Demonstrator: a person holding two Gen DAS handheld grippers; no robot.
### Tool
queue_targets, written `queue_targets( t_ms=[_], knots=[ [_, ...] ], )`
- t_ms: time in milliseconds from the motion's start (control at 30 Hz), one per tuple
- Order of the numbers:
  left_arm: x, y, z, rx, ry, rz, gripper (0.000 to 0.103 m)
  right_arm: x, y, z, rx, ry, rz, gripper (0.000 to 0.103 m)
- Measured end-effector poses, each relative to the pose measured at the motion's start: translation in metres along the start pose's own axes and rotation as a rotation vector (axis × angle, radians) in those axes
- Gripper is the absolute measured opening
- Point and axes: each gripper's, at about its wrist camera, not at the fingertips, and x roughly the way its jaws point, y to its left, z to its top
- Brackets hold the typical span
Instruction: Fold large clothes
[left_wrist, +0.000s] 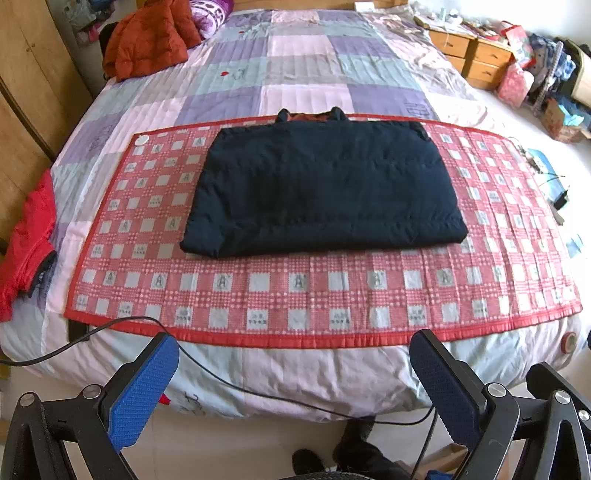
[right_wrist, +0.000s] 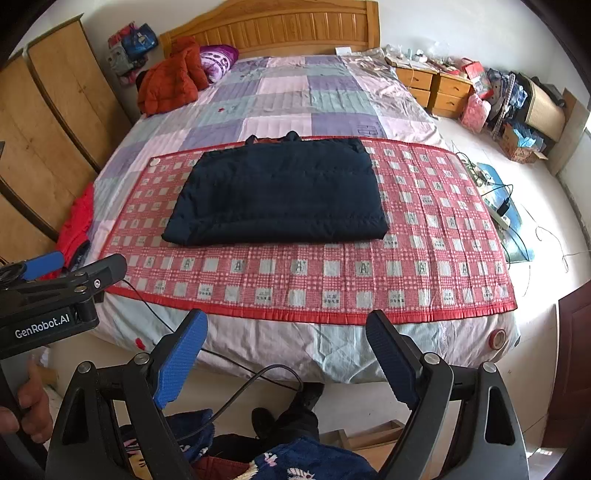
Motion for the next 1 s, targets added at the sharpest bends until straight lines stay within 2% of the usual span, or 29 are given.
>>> queue_targets(
  t_ms=[1000],
  knots=[
    [-0.0018, -0.0052, 0.0002, 0.005, 0.004, -0.013, 0.103, -0.0020, -0.0079, 0.0002, 0.004, -0.006, -0.008, 0.090]
  ],
)
